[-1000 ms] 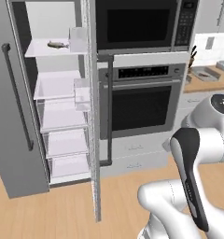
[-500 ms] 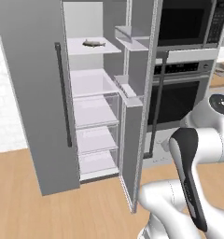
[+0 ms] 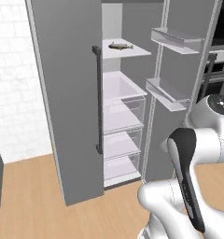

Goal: Place one carrot and one fish in each tupperware on the nearby counter, to pack two identical lunches.

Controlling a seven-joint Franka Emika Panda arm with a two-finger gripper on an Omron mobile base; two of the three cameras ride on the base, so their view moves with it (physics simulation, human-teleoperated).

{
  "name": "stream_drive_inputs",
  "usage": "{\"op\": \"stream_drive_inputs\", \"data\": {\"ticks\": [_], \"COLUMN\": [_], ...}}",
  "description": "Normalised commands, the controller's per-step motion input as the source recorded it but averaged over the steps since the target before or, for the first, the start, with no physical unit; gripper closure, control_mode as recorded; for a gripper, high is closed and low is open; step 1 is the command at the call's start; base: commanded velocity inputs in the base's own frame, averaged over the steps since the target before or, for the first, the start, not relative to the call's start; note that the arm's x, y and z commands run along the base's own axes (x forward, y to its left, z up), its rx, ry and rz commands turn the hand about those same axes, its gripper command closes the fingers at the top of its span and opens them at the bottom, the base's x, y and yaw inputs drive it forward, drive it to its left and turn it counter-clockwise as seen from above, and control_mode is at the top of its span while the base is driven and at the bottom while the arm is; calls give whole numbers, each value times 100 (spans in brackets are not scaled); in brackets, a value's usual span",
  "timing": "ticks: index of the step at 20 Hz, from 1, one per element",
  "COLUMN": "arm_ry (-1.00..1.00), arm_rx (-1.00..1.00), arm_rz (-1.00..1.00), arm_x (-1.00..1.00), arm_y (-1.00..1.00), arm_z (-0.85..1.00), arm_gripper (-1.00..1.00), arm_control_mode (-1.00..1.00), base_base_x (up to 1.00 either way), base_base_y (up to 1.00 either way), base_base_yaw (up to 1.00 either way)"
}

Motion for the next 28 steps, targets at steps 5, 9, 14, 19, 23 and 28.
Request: {"op": "stream_drive_inputs", "data": {"ticks": [5,9,14,19,23,28], "arm_ry": [0,0,0,0,0,-1], "arm_rx": [0,0,0,0,0,0], "arm_rz": [0,0,0,0,0,0], "arm_x": [0,0,0,0,0,6], "arm_y": [0,0,0,0,0,0], "arm_z": [0,0,0,0,0,0], "arm_gripper": [-100,-100,-100,-100,-100,-100], "arm_control_mode": [100,100,100,100,100,-100], "base_base_x": [100,100,76,42,34,24], "base_base_y": [-3,-7,-25,-41,-31,-9], "base_base_yaw": [-9,-4,-1,0,0,0]}}
